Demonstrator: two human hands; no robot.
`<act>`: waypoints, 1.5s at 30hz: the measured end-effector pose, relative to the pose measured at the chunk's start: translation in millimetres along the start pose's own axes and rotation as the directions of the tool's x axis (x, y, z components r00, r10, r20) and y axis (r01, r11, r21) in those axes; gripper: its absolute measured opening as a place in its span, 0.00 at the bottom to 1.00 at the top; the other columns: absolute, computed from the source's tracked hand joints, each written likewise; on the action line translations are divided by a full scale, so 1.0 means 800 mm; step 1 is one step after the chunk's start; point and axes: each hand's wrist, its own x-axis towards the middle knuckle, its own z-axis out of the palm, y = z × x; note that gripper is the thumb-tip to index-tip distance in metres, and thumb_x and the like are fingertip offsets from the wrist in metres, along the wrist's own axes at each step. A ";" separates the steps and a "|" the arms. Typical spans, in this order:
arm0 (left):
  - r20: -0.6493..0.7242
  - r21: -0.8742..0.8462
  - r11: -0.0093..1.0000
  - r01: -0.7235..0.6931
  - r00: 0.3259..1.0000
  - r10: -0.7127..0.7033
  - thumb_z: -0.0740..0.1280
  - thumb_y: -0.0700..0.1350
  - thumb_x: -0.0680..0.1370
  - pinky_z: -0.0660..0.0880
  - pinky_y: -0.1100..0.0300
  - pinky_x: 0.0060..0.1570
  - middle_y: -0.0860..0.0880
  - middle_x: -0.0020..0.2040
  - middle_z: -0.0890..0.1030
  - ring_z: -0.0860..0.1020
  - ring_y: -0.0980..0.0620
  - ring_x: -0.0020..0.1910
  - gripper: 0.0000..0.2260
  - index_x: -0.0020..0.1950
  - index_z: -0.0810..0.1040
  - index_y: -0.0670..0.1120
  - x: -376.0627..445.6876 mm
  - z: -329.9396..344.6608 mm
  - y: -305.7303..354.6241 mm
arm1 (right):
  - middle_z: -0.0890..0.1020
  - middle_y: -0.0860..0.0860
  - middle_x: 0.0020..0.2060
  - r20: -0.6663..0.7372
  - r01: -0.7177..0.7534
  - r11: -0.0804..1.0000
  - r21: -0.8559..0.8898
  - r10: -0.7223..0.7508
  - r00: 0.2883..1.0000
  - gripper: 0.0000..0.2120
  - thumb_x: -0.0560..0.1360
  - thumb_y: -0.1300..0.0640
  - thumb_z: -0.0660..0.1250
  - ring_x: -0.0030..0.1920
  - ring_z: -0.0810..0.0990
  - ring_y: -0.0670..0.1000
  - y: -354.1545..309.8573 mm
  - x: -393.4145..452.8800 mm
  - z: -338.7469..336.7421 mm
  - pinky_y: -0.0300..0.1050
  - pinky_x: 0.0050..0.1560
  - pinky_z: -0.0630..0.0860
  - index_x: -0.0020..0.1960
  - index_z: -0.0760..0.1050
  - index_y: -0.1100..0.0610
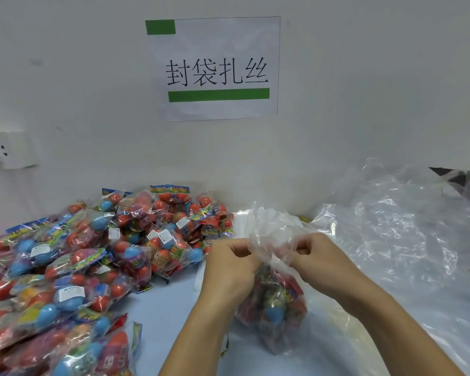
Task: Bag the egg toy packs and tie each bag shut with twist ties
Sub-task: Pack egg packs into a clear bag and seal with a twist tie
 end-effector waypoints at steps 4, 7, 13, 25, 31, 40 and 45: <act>-0.005 0.004 1.000 -0.030 1.000 0.030 0.74 0.41 0.76 0.80 0.58 0.42 0.50 0.37 0.86 0.83 0.53 0.40 0.16 0.32 0.86 0.58 0.002 -0.001 -0.001 | 0.65 0.43 0.19 -0.014 0.009 1.000 0.001 -0.009 1.000 0.26 0.78 0.55 0.68 0.21 0.62 0.43 0.002 0.002 0.010 0.30 0.24 0.62 0.21 0.71 0.50; -0.022 -0.014 0.998 -0.058 0.998 0.057 0.73 0.39 0.76 0.77 0.68 0.35 0.54 0.36 0.86 0.83 0.59 0.37 0.16 0.31 0.85 0.56 0.004 0.001 -0.003 | 0.68 0.44 0.19 -0.043 0.029 0.999 -0.016 -0.030 0.999 0.22 0.77 0.56 0.69 0.22 0.64 0.43 0.003 0.003 0.013 0.29 0.24 0.62 0.25 0.75 0.50; -0.010 0.041 0.995 -0.086 0.996 0.086 0.73 0.38 0.76 0.76 0.64 0.34 0.53 0.34 0.85 0.81 0.57 0.35 0.11 0.36 0.86 0.51 0.007 0.003 -0.009 | 0.70 0.46 0.23 -0.141 0.096 0.995 -0.012 -0.097 0.985 0.17 0.76 0.58 0.69 0.25 0.66 0.43 0.006 0.005 0.016 0.31 0.27 0.65 0.28 0.78 0.49; -0.062 0.012 0.981 -0.193 0.979 0.193 0.69 0.34 0.77 0.80 0.59 0.38 0.52 0.38 0.86 0.84 0.53 0.40 0.12 0.42 0.88 0.49 0.012 0.010 -0.014 | 0.82 0.57 0.37 -0.191 0.116 0.993 0.024 -0.110 0.976 0.07 0.76 0.49 0.73 0.33 0.74 0.47 0.011 0.009 0.021 0.53 0.39 0.78 0.42 0.83 0.51; -0.176 -0.032 0.991 -0.131 0.977 0.123 0.71 0.37 0.78 0.78 0.61 0.35 0.51 0.37 0.85 0.83 0.53 0.38 0.09 0.40 0.86 0.48 0.015 0.014 -0.020 | 0.64 0.45 0.22 -0.240 0.222 0.973 0.067 -0.201 0.950 0.08 0.73 0.56 0.76 0.27 0.62 0.45 0.008 0.007 0.024 0.39 0.30 0.64 0.36 0.82 0.49; -0.116 -0.239 0.970 -0.052 0.993 0.024 0.72 0.35 0.75 0.83 0.52 0.45 0.47 0.40 0.87 0.86 0.47 0.43 0.09 0.40 0.88 0.48 0.012 0.011 -0.016 | 0.73 0.53 0.24 -0.182 0.316 0.947 0.053 -0.302 0.936 0.13 0.74 0.60 0.74 0.28 0.65 0.45 -0.002 0.001 0.026 0.36 0.29 0.65 0.36 0.86 0.44; -0.098 -0.314 0.948 -0.047 0.995 0.017 0.74 0.39 0.74 0.80 0.61 0.37 0.48 0.38 0.87 0.85 0.52 0.40 0.10 0.36 0.87 0.52 0.010 0.011 -0.011 | 0.68 0.44 0.21 -0.200 0.315 0.947 0.059 -0.298 0.933 0.20 0.73 0.61 0.75 0.24 0.63 0.44 -0.004 -0.001 0.027 0.29 0.28 0.63 0.30 0.81 0.40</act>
